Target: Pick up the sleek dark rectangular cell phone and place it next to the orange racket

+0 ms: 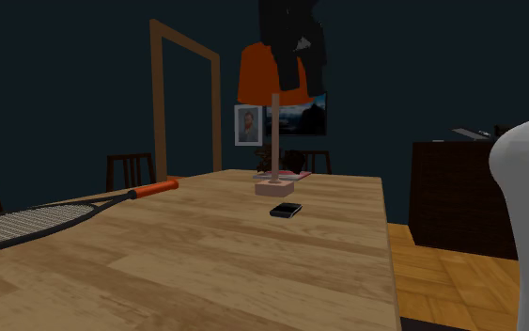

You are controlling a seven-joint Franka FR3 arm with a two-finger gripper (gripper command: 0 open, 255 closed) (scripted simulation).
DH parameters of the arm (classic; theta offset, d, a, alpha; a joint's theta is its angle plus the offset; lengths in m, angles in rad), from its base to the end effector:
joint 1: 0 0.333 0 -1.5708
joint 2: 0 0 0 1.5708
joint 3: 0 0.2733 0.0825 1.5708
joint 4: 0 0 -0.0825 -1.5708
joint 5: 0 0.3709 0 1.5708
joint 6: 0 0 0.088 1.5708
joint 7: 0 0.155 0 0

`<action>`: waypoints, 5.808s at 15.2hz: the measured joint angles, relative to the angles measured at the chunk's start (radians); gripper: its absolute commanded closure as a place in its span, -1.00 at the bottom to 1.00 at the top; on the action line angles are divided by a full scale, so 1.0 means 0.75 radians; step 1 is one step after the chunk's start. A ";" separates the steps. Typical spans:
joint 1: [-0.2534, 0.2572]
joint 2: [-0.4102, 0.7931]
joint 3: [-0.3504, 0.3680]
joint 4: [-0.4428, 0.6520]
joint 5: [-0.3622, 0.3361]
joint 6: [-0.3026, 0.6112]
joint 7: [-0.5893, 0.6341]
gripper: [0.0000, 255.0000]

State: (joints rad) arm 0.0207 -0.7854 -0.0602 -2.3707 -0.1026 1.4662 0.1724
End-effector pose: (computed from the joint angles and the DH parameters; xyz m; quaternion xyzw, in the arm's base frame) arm 0.3057 -0.0304 0.4971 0.9929 -0.0978 -0.0575 0.0344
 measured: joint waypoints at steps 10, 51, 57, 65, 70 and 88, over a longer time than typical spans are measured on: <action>-0.167 0.269 -0.077 -0.024 -0.034 0.320 0.260 -1.00; -0.544 1.088 -0.375 0.088 0.049 1.130 0.896 1.00; -0.544 1.088 -0.375 0.087 0.049 1.131 0.896 1.00; -0.542 1.016 -0.374 0.139 0.024 1.006 0.909 1.00; -0.542 0.963 -0.372 0.178 0.009 0.915 0.916 1.00; -0.443 1.012 -0.258 0.435 0.046 0.694 1.093 1.00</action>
State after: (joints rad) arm -0.3113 -0.0264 -0.2541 -2.0447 -0.0682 1.9865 0.9919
